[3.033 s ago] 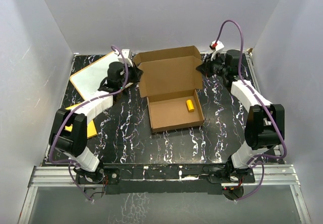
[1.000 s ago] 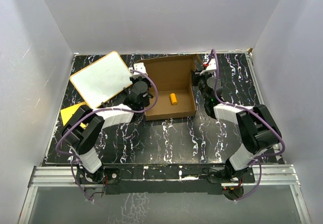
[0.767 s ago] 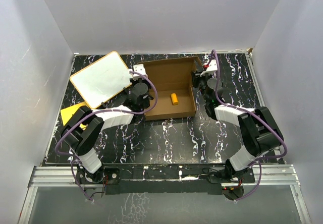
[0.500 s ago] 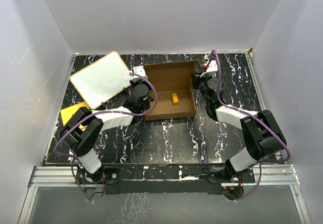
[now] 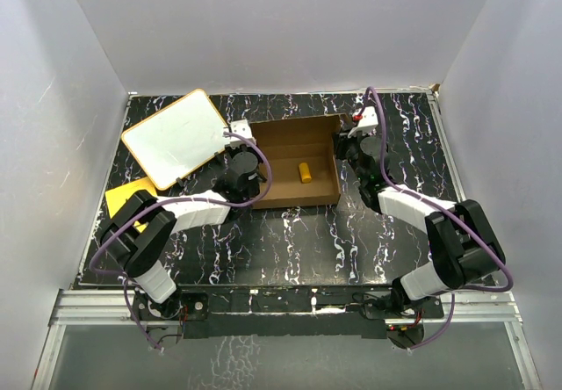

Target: Fold the paper box

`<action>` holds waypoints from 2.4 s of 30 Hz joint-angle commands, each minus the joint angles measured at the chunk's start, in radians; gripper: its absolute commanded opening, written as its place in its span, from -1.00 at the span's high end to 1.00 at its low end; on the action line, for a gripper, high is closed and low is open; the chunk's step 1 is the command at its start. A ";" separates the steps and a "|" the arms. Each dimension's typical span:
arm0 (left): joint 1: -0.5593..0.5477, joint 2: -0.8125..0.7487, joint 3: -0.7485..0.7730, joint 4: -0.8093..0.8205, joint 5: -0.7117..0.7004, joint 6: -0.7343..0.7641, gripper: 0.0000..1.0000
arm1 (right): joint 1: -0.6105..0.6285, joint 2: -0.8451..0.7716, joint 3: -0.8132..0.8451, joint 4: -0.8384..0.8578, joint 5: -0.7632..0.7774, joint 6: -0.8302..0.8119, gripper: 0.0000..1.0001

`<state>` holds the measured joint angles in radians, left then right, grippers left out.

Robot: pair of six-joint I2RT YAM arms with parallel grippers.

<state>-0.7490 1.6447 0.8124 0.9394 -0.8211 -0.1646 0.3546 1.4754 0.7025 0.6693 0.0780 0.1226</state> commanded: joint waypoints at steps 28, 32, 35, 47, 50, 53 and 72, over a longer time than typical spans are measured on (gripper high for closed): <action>-0.038 -0.188 -0.128 -0.212 0.154 -0.126 0.64 | 0.036 -0.096 -0.056 -0.209 -0.100 -0.096 0.63; -0.037 -0.243 -0.142 -0.275 0.183 -0.158 0.32 | 0.036 -0.103 -0.074 -0.206 -0.095 -0.110 0.63; -0.038 -0.316 -0.168 -0.325 0.226 -0.177 -0.01 | 0.035 -0.105 -0.080 -0.205 -0.092 -0.117 0.63; -0.033 -0.723 -0.205 -0.670 0.494 -0.141 -0.67 | 0.035 -0.100 -0.090 -0.201 -0.099 -0.123 0.63; -0.028 -0.755 -0.106 -0.769 0.550 -0.137 -0.72 | 0.034 -0.097 -0.091 -0.201 -0.103 -0.124 0.63; -0.009 -0.703 0.043 -0.887 0.579 -0.151 -0.72 | 0.035 -0.096 -0.092 -0.201 -0.106 -0.126 0.63; 0.272 -0.070 0.612 -1.174 1.224 -0.173 0.10 | 0.025 -0.113 -0.091 -0.238 -0.136 -0.168 0.50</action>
<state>-0.4995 1.4864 1.3735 -0.1368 0.2115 -0.3546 0.3824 1.3975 0.6170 0.4358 -0.0326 -0.0086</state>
